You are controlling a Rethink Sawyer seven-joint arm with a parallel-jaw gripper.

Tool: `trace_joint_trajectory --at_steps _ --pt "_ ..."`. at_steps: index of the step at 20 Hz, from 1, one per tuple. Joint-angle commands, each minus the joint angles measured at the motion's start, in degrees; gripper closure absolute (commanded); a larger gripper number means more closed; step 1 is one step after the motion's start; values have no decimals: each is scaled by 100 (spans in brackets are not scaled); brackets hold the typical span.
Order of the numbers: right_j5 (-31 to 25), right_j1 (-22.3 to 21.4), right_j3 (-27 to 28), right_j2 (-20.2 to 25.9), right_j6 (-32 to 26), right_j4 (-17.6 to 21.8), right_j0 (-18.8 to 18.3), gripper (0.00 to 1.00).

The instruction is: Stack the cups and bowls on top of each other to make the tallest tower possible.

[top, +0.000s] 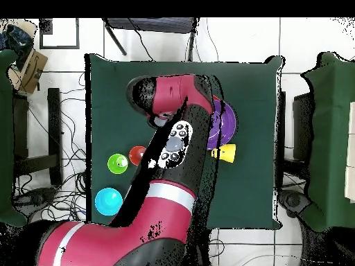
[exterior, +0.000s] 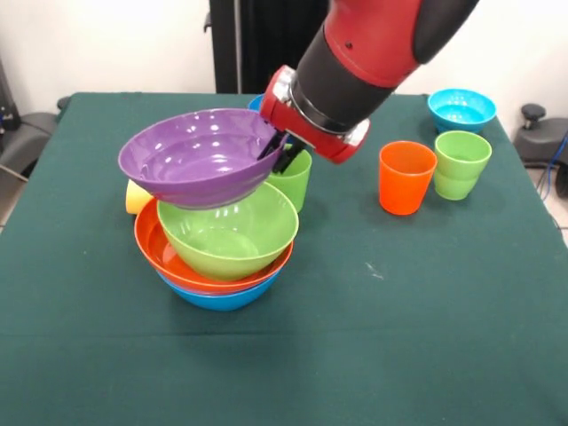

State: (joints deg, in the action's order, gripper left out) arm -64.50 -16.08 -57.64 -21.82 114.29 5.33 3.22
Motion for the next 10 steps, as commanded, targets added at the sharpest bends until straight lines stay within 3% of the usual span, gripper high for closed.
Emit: trace_joint_trajectory --at_steps 1,9,10 --pt "555 474 150 550 1045 -131 -61 100" --pt "800 740 415 575 754 -182 -201 100" --pt "819 753 430 553 702 -190 -197 0"
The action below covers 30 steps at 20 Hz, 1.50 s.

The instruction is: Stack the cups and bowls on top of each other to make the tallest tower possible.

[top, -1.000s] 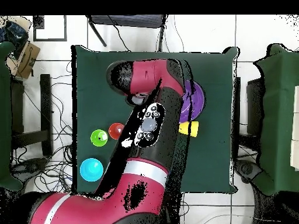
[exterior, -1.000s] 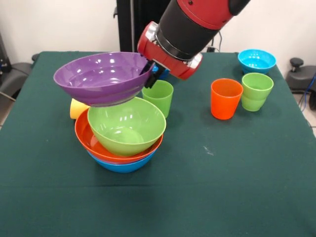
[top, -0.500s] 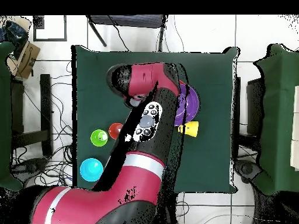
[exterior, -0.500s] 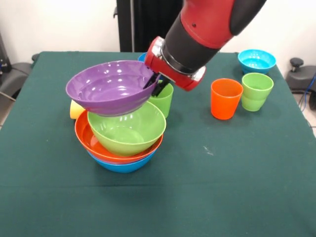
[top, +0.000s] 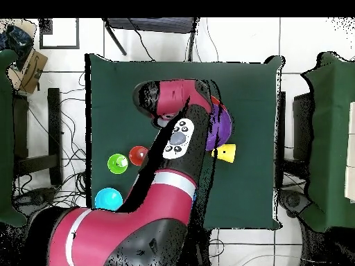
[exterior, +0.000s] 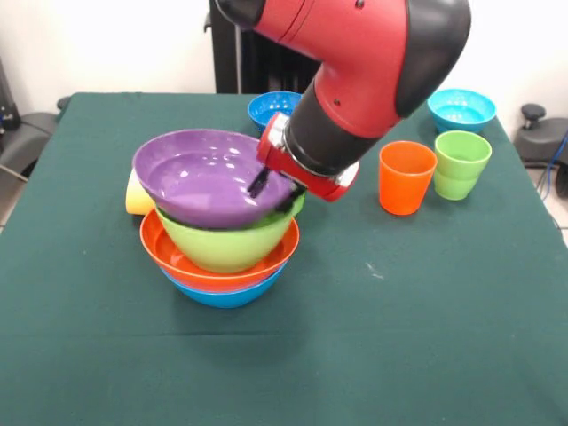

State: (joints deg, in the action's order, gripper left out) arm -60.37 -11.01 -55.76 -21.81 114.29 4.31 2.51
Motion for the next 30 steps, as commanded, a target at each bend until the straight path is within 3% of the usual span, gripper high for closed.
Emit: trace_joint_trajectory --at_steps 1,11,23,30 --pt "452 240 222 552 726 -94 -127 0" --pt "537 -24 -141 469 836 -150 -14 0" --pt "-685 -980 -44 376 216 -270 19 0" --pt "-715 -981 83 707 -9 -401 -139 0"
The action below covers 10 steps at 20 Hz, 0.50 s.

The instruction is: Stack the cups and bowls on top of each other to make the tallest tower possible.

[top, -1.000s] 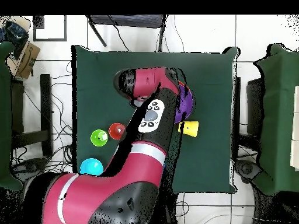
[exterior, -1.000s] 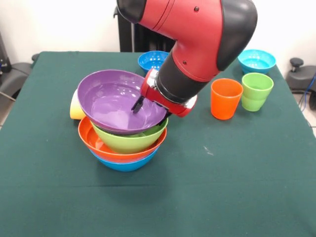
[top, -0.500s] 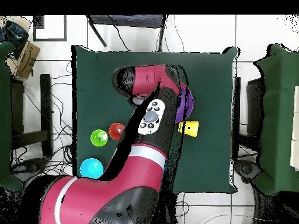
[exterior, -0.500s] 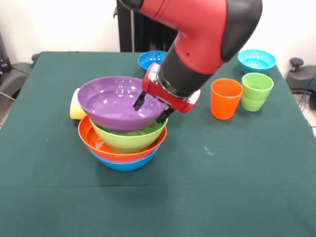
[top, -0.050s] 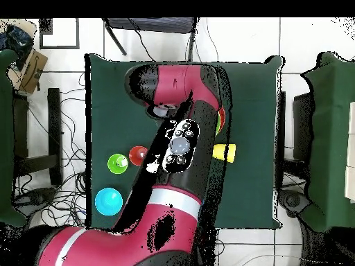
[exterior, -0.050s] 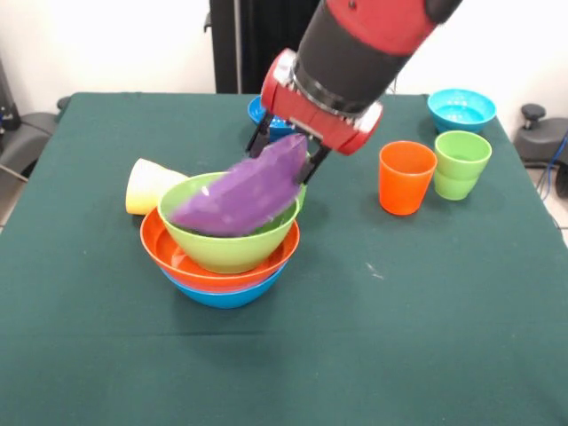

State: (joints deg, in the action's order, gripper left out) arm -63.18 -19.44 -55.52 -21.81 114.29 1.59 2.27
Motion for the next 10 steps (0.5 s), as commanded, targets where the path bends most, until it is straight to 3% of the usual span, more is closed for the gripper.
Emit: trace_joint_trajectory --at_steps 1,7,10 --pt "-376 -118 49 756 -37 -153 -152 0" --pt "-177 -232 -281 787 -227 -186 -418 0" --pt "130 -262 -668 732 -39 -154 -465 0"
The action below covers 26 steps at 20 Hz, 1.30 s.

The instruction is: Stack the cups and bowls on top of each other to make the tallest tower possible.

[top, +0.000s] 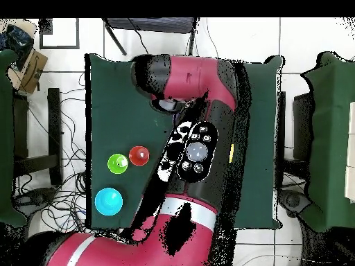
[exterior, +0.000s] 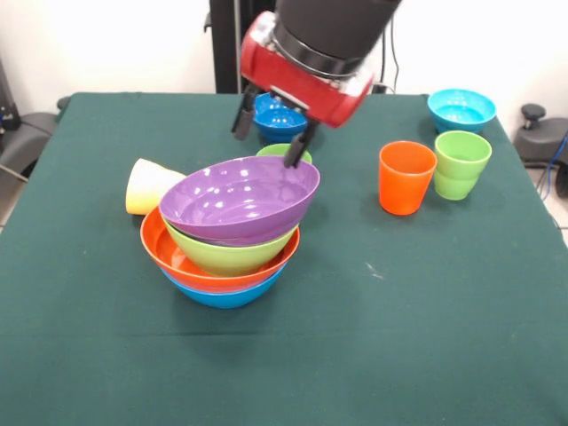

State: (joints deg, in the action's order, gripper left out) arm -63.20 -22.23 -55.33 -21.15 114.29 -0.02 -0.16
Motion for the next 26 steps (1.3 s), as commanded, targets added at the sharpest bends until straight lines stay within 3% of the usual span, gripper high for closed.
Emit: trace_joint_trajectory --at_steps 1,5,9,17,26 --pt "250 26 -815 656 45 4 -237 0" --pt "709 -29 -1195 708 98 -11 -355 0" --pt "856 -154 -1422 713 27 29 -417 0" --pt "1123 -282 -1965 751 405 -126 -305 0" --pt "608 -774 -2508 340 896 -221 62 0"
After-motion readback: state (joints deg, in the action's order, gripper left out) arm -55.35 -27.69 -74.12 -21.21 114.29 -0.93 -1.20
